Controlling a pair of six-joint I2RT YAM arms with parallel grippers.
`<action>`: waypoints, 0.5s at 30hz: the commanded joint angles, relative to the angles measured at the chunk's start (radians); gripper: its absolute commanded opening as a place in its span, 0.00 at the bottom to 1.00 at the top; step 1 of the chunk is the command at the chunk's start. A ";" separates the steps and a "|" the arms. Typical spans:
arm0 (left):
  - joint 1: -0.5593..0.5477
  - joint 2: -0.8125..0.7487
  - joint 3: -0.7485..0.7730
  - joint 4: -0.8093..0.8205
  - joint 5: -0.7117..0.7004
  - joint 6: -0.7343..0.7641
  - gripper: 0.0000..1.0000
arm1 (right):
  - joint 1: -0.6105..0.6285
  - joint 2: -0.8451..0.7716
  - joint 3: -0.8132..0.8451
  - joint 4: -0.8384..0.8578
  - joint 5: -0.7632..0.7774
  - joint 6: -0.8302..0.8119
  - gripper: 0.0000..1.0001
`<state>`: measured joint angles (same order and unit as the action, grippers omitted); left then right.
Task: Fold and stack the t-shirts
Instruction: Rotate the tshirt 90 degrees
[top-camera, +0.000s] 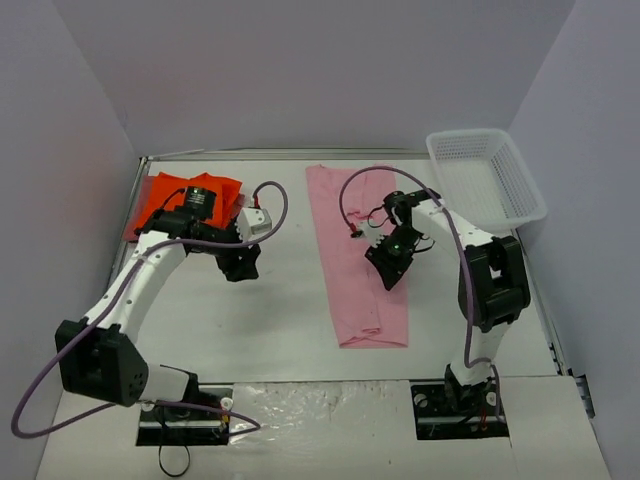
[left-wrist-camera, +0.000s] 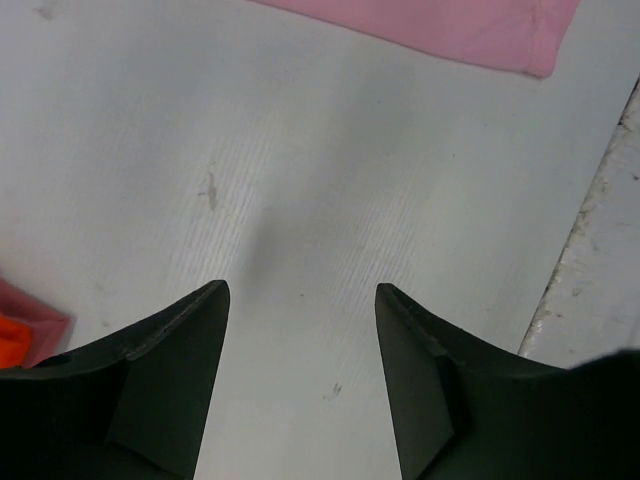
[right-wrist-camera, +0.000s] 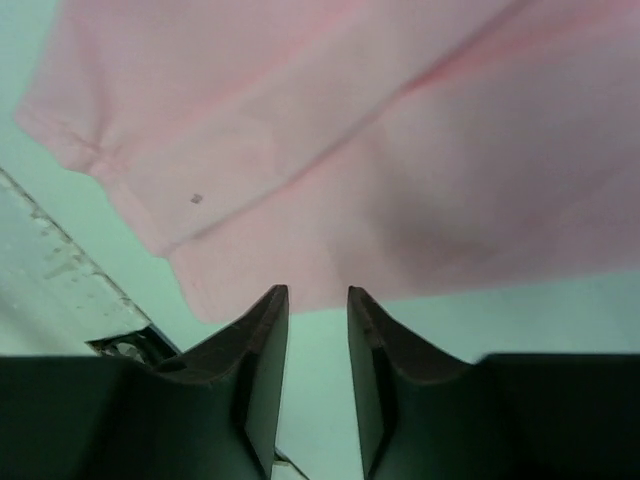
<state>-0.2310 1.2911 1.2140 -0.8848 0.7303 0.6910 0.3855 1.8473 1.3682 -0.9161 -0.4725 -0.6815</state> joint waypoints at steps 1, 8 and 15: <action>-0.005 0.109 0.031 -0.042 0.159 -0.053 0.59 | -0.080 -0.031 -0.063 0.057 0.040 0.039 0.27; -0.048 0.390 0.229 0.021 0.240 -0.223 0.39 | -0.175 0.116 0.064 0.131 0.107 0.122 0.00; -0.116 0.549 0.268 0.289 0.256 -0.398 0.43 | -0.180 0.285 0.250 0.131 0.092 0.146 0.00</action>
<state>-0.3164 1.8263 1.4677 -0.7433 0.9295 0.4091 0.2081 2.0953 1.5532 -0.7536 -0.3813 -0.5583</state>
